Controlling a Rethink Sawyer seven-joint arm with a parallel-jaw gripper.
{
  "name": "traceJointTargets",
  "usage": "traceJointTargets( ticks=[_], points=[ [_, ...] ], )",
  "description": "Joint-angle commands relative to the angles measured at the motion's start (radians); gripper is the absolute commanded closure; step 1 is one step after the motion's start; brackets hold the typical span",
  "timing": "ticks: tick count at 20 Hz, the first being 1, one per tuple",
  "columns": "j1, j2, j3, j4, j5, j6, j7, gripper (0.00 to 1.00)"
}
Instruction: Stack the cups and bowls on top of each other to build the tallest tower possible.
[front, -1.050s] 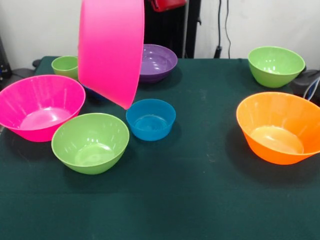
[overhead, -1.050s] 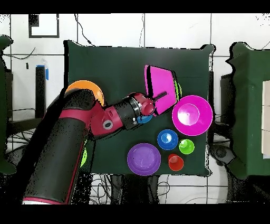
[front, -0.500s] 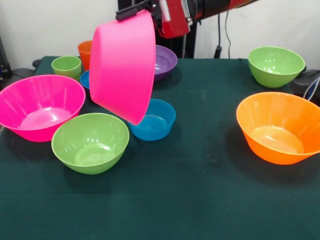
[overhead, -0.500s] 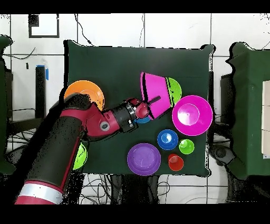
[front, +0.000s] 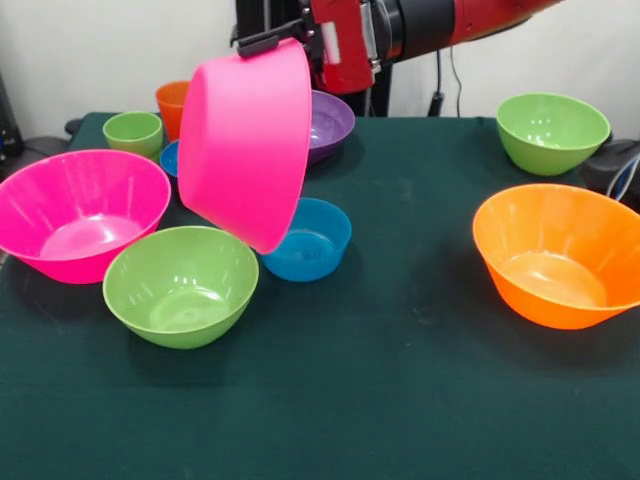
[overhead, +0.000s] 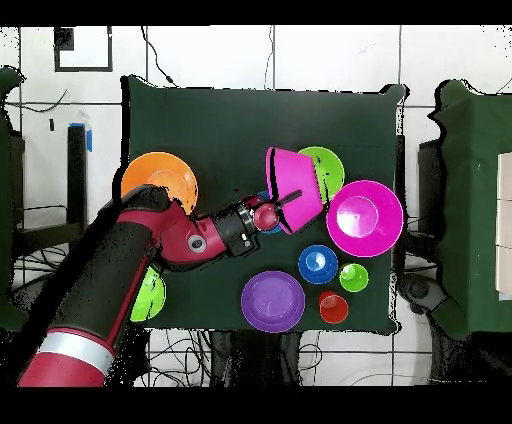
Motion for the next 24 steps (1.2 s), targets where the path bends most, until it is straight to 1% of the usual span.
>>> traceJointTargets(
  ticks=[1,12,24],
  points=[
    [0.008,0.080,0.028,-0.061,0.038,0.083,0.193,1.00],
    [0.012,0.107,0.003,-0.085,0.074,0.108,0.238,1.00],
    [0.022,0.109,-0.023,-0.106,0.160,0.083,0.249,1.00]
  ],
)
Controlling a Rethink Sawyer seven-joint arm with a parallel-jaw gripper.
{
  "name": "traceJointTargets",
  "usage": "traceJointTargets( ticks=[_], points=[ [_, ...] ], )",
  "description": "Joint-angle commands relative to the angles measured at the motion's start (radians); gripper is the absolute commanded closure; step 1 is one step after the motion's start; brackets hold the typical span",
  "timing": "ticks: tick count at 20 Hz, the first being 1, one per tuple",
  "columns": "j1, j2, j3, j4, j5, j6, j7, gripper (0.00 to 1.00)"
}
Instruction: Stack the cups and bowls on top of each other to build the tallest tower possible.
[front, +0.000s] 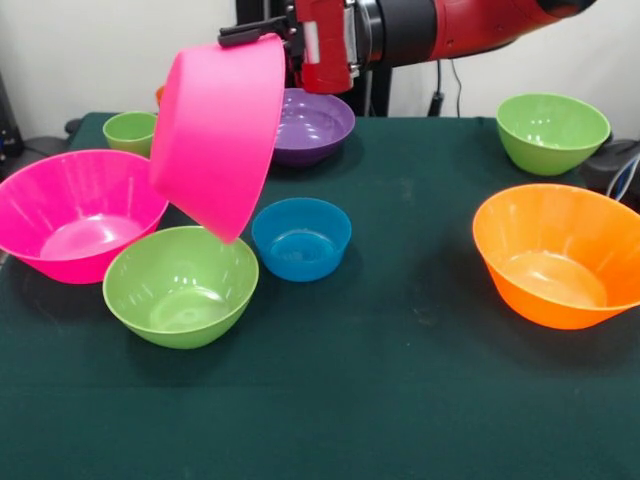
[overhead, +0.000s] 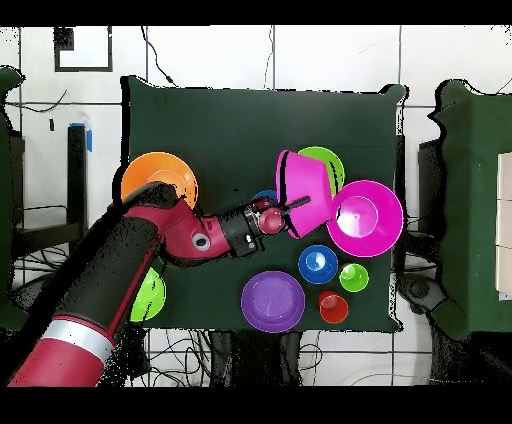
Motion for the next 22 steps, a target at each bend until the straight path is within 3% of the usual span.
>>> traceJointTargets(
  ticks=[1,22],
  points=[
    [0.018,0.024,0.051,-0.061,0.085,0.042,0.248,1.00],
    [0.018,0.053,0.014,-0.138,0.139,-0.009,0.231,1.00]
  ],
)
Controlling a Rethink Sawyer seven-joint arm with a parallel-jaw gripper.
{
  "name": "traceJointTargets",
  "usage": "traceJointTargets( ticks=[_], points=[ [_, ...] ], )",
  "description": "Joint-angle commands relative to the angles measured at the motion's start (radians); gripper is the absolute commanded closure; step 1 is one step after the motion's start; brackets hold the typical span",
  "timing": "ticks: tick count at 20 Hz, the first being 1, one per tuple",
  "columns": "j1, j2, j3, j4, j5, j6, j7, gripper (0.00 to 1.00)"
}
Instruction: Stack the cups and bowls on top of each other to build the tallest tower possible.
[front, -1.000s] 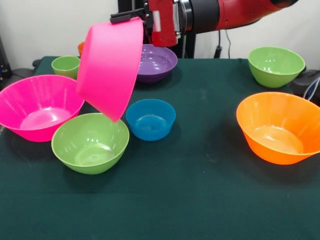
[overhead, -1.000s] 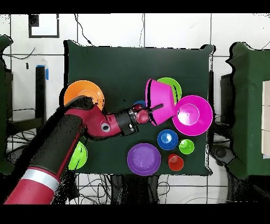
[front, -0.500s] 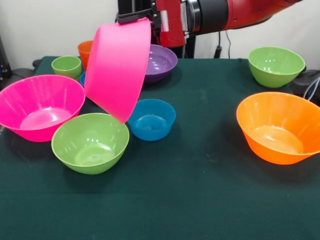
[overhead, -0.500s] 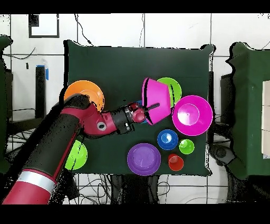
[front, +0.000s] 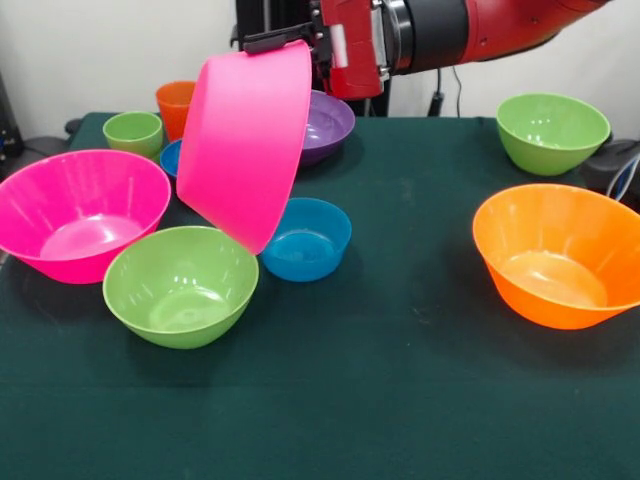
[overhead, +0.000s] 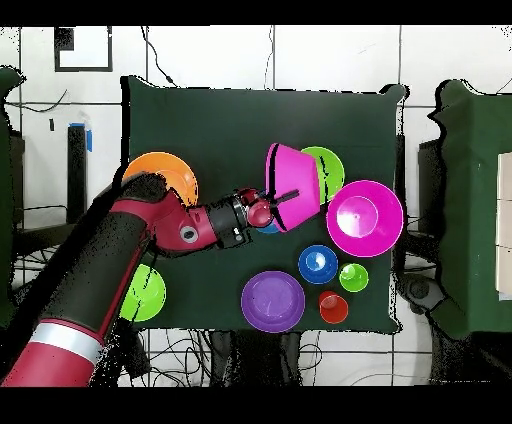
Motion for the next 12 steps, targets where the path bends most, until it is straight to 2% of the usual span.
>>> traceJointTargets(
  ticks=[1,12],
  points=[
    [0.003,0.043,0.048,-0.072,0.031,-0.011,0.229,1.00],
    [-0.001,0.070,0.034,-0.116,0.044,-0.008,0.224,1.00]
  ],
)
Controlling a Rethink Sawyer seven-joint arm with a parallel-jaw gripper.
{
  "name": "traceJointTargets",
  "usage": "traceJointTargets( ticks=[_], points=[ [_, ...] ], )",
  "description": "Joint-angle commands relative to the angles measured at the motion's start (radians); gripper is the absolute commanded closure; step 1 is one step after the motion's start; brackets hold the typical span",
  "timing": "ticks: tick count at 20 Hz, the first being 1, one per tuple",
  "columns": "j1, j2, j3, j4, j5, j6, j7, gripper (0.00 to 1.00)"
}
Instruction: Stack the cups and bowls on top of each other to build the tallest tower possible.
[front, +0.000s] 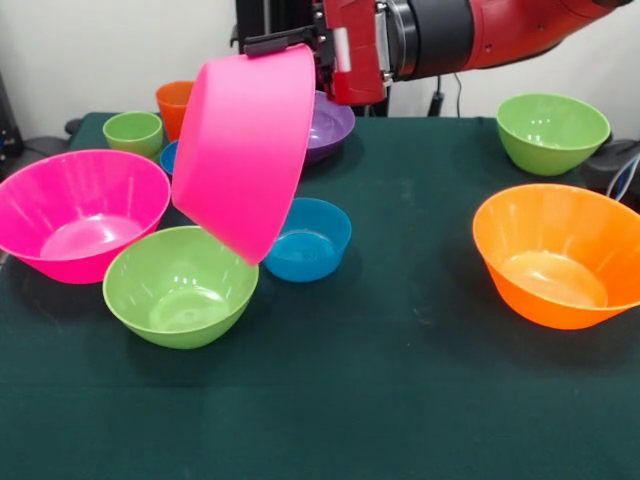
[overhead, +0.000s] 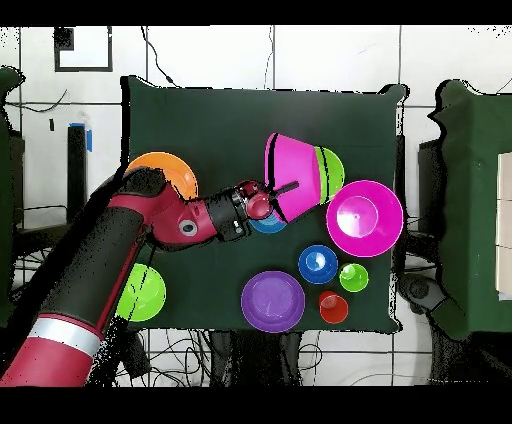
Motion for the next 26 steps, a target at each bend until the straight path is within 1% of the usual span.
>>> traceJointTargets(
  ticks=[1,6,12,26],
  points=[
    [-0.003,0.041,0.061,-0.076,0.046,-0.006,0.224,1.00],
    [0.003,0.055,0.056,-0.085,0.052,-0.001,0.235,1.00],
    [0.007,0.093,0.048,-0.114,0.050,0.022,0.237,1.00],
    [0.005,0.172,0.055,-0.185,0.080,0.060,0.272,1.00]
  ],
)
